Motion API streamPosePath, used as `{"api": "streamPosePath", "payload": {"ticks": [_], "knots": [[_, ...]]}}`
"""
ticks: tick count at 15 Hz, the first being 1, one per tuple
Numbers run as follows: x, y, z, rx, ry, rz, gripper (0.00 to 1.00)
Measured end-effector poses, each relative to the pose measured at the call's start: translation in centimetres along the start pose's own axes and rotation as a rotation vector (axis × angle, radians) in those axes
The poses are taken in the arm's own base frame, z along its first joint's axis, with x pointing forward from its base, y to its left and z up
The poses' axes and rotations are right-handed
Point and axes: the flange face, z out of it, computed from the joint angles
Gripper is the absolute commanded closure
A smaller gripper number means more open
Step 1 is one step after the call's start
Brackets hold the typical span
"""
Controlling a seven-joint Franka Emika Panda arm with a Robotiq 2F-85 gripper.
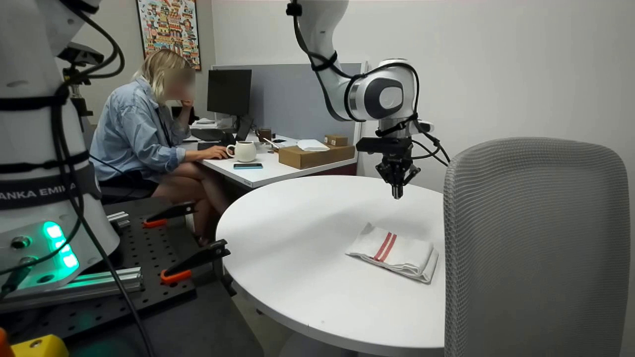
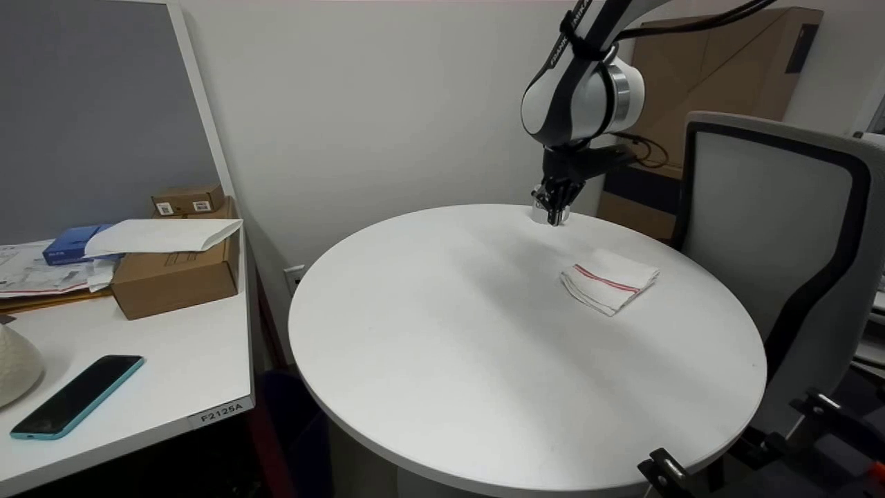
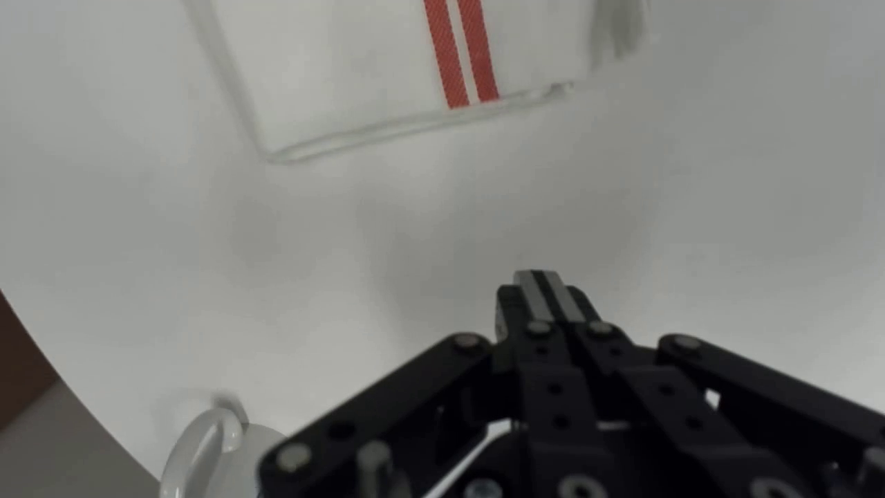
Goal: Use the white towel to wipe the table
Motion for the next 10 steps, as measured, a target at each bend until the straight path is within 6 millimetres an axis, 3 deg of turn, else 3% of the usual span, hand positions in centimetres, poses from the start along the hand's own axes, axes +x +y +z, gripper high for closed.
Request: {"api": "streamPosePath", "payload": {"ticks": [4, 8, 10], "knots": [[-2.9, 0.0, -3.2, 0.023, -0.078, 0.015, 0.99], [-6.1, -0.7, -9.0, 0.034, -0.113, 0.019, 1.0], [-8.3, -1.9, -11.4, 0.031, -0.137, 0.009, 1.0]]}}
